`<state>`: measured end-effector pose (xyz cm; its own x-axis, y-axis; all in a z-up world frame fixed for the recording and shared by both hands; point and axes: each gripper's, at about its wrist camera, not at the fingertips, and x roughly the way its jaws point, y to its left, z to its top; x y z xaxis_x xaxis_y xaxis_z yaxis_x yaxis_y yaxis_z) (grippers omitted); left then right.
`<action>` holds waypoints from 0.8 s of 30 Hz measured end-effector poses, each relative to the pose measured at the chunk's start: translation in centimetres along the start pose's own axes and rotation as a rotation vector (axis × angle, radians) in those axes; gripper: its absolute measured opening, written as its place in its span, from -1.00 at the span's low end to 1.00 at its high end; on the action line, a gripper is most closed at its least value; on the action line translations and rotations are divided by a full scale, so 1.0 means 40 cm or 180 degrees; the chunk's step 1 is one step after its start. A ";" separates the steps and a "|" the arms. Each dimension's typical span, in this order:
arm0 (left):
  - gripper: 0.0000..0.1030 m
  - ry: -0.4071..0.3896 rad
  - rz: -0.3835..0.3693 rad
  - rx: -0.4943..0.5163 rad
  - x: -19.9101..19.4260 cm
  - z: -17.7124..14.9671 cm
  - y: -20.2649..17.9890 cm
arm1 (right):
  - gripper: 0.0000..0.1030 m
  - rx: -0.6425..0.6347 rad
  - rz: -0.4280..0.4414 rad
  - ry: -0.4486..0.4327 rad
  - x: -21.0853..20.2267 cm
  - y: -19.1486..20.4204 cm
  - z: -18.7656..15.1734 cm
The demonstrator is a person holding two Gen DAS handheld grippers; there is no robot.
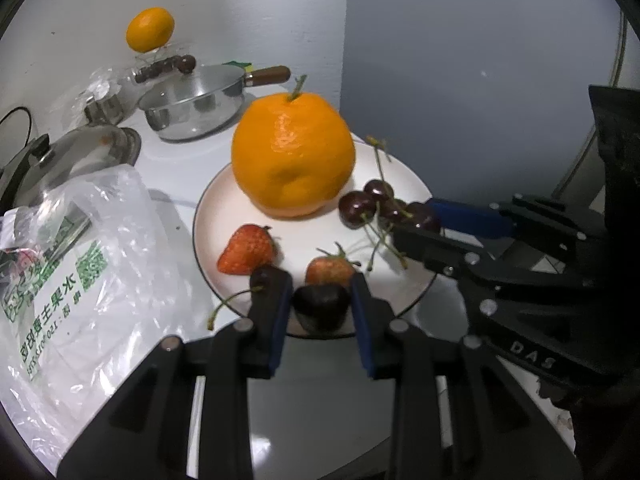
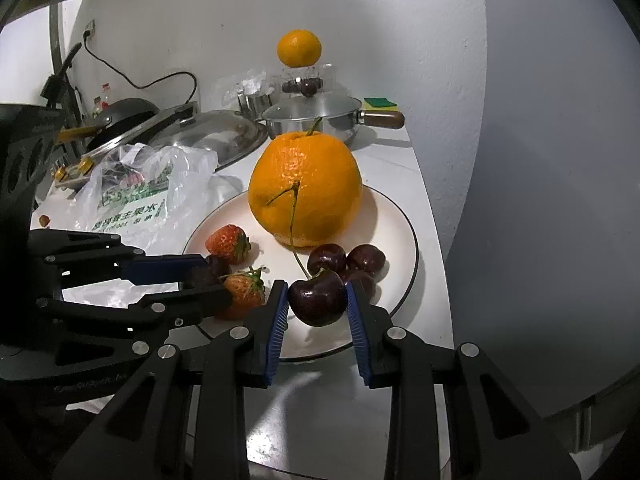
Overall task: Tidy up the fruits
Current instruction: 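Carry both held cherries from the bag to the white plate, then open the left gripper beside the strawberry while the right gripper releases its cherry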
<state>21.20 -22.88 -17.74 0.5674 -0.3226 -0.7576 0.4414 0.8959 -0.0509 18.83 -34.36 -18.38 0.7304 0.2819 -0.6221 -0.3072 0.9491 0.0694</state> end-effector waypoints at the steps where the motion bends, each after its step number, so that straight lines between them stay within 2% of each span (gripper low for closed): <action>1: -0.40 0.0006 0.0007 0.0003 0.001 0.000 0.000 | -0.38 0.0004 -0.0001 0.0010 0.000 0.000 -0.001; 8: -0.38 0.0018 0.0044 -0.0046 0.001 0.001 0.004 | -0.38 0.0011 -0.0040 0.0014 -0.003 -0.001 -0.002; 12: 0.02 -0.0039 0.0056 -0.0079 -0.010 0.003 0.008 | -0.35 0.0004 -0.0050 0.0016 -0.004 0.000 -0.002; 15: 0.02 -0.0079 0.0050 -0.0106 -0.018 0.004 0.016 | -0.21 0.0029 -0.0070 -0.0011 -0.010 -0.003 0.001; 24: 0.02 -0.0128 0.0084 -0.0114 -0.034 -0.002 0.022 | -0.20 0.0000 -0.0131 -0.0043 -0.026 0.001 0.009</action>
<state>20.76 -21.61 -16.81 0.6064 -0.3101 -0.7322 0.4011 0.9144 -0.0551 18.28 -34.56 -17.44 0.7505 0.2445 -0.6140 -0.2767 0.9599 0.0439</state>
